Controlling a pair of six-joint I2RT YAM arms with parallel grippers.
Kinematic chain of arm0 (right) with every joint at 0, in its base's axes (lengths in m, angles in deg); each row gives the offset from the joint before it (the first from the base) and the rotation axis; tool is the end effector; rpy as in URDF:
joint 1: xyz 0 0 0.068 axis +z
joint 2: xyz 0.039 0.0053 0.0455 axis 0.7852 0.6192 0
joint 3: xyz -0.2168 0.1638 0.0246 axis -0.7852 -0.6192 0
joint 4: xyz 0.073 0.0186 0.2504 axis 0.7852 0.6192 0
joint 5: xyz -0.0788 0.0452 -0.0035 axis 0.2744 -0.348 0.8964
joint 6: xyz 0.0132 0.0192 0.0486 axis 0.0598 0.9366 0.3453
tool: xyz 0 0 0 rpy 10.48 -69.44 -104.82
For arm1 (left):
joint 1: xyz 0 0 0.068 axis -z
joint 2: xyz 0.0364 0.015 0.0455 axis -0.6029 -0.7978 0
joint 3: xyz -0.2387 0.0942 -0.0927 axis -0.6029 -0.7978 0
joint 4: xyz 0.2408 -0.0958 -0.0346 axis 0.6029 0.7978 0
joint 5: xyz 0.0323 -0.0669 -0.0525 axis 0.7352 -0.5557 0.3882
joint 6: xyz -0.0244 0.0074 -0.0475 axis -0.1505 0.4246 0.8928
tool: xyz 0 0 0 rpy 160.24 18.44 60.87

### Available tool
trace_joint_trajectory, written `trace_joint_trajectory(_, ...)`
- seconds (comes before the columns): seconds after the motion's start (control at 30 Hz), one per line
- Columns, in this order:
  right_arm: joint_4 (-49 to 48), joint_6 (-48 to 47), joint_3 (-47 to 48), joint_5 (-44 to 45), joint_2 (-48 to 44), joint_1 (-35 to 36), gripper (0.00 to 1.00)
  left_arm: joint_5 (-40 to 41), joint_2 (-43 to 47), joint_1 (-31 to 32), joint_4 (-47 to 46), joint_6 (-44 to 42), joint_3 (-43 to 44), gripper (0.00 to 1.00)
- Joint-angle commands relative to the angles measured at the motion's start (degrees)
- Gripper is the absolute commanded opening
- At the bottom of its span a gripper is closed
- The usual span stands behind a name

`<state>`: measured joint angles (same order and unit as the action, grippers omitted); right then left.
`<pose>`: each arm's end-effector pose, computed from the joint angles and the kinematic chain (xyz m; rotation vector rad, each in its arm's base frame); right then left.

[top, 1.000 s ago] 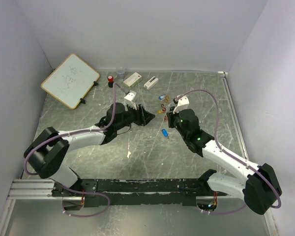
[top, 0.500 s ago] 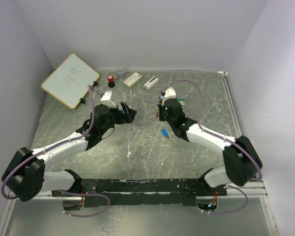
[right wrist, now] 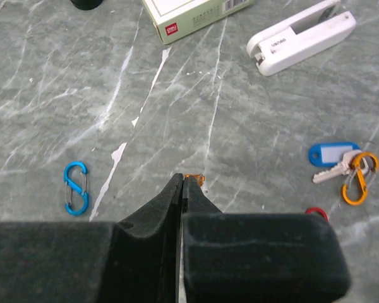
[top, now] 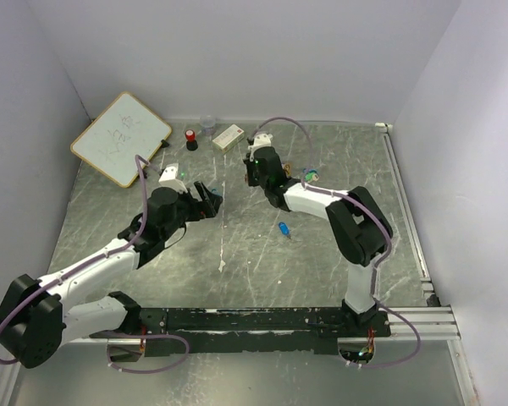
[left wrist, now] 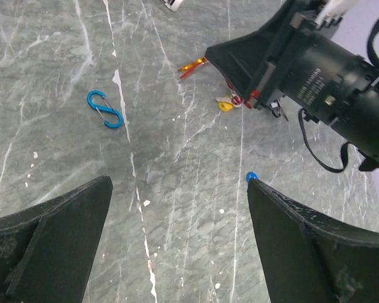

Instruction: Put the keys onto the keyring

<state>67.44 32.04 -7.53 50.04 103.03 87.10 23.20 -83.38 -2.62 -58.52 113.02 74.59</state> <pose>0.3515 0.2410 0.2026 -0.2989 1.9788 0.3262 0.2053 -0.1342 0.2434 -0.1544 1.9279 -0.7081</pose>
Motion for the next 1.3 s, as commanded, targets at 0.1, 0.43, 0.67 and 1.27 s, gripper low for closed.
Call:
trace_joint_trajectory(0.1, -1.4, -0.9, 6.8, -1.3, 6.4, -1.6, 0.00, -0.7, 0.0, -0.5, 0.7, 0.0, 0.1, 0.98)
trace_joint_trajectory(0.43, -1.7, -0.7, 1.3, -0.4, 0.6, -3.5, 0.59, -2.1, -2.8, -0.5, 0.9, 0.0, 1.3, 0.98)
trace_joint_trajectory(0.67, 7.3, 3.5, -9.2, 1.7, -11.2, -3.5, 0.60, -2.5, -4.7, -0.5, -0.1, 0.5, 1.3, 0.97)
trace_joint_trajectory(1.27, 20.8, 13.1, -28.4, 5.3, -28.2, -3.5, 0.57, -6.2, -12.1, -0.5, -3.5, 1.9, 2.2, 0.95)
